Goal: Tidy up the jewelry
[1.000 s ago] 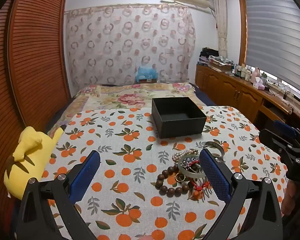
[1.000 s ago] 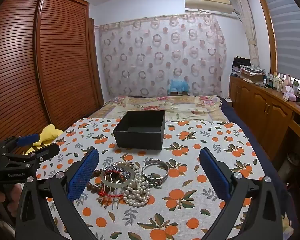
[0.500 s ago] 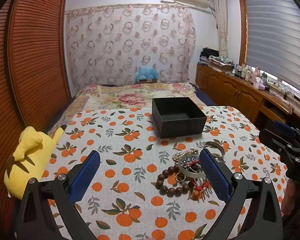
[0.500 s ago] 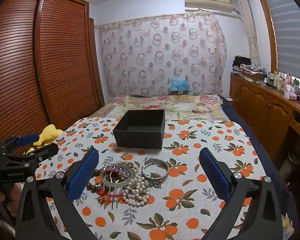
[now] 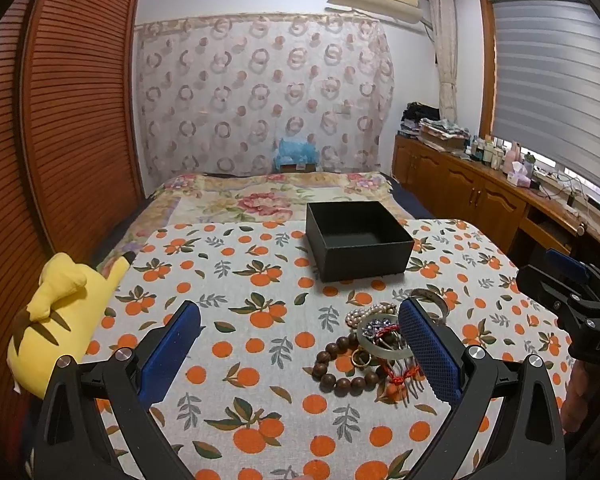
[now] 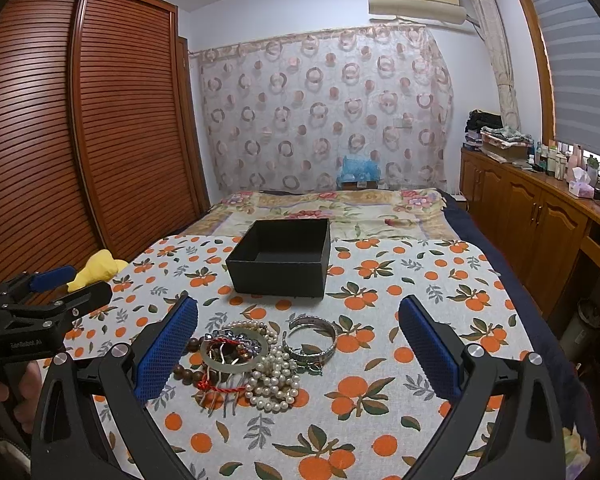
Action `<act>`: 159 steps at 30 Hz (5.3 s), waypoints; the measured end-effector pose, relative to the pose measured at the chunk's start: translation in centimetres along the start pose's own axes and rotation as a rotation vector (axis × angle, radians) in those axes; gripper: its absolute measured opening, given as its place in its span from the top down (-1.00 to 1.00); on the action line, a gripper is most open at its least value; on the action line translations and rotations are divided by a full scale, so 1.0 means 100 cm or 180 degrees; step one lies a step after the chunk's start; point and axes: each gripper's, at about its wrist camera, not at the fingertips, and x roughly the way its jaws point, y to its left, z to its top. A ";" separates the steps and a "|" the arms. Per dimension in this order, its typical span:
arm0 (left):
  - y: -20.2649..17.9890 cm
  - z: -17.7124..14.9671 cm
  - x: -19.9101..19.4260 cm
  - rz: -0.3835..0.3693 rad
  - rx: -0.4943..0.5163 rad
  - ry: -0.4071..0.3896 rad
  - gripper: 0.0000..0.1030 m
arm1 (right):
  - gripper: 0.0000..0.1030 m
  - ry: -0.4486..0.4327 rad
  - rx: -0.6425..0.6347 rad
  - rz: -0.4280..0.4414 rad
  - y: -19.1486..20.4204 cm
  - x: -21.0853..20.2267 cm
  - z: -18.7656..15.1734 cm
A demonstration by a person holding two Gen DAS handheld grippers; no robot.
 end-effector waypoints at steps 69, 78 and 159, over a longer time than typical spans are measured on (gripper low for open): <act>-0.005 -0.009 0.013 -0.0013 0.0032 0.0176 -0.87 | -0.95 0.0109 -0.0034 0.0052 0.000 0.006 -0.014; -0.010 -0.022 0.039 -0.0197 0.0182 0.0507 -0.87 | -0.95 0.0282 -0.0064 0.0145 -0.013 0.019 -0.027; -0.060 -0.003 0.122 -0.1146 0.0544 0.0905 -0.34 | -0.20 0.1526 -0.0646 0.0206 -0.067 0.142 -0.035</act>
